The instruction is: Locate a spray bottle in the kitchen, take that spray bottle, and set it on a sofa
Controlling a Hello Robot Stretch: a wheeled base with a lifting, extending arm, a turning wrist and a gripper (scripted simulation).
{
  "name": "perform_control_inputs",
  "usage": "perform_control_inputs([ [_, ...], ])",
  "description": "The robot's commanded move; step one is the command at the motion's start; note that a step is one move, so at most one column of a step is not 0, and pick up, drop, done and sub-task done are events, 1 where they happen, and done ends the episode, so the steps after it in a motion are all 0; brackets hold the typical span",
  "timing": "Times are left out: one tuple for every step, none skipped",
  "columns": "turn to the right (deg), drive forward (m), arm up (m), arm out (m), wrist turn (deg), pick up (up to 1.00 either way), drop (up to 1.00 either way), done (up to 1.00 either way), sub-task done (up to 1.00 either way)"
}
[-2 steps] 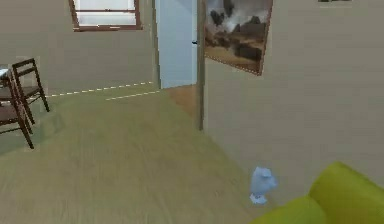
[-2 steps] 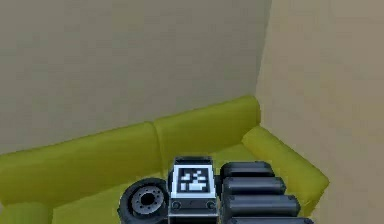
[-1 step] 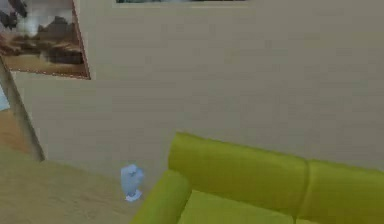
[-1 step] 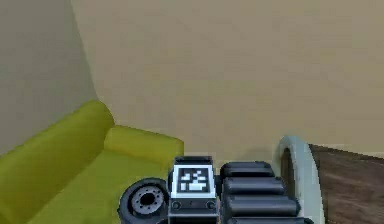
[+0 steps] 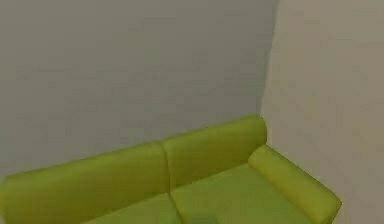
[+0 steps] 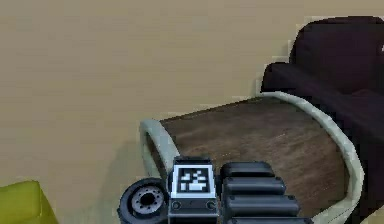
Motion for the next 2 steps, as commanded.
perform_control_inputs([
  [36.0, 0.00, 0.00, 0.00, 0.0, 0.00, 0.00, 0.00, 0.00],
  [3.0, 0.00, 0.00, 0.00, 0.0, 0.00, 0.00, 0.00, 0.00],
])
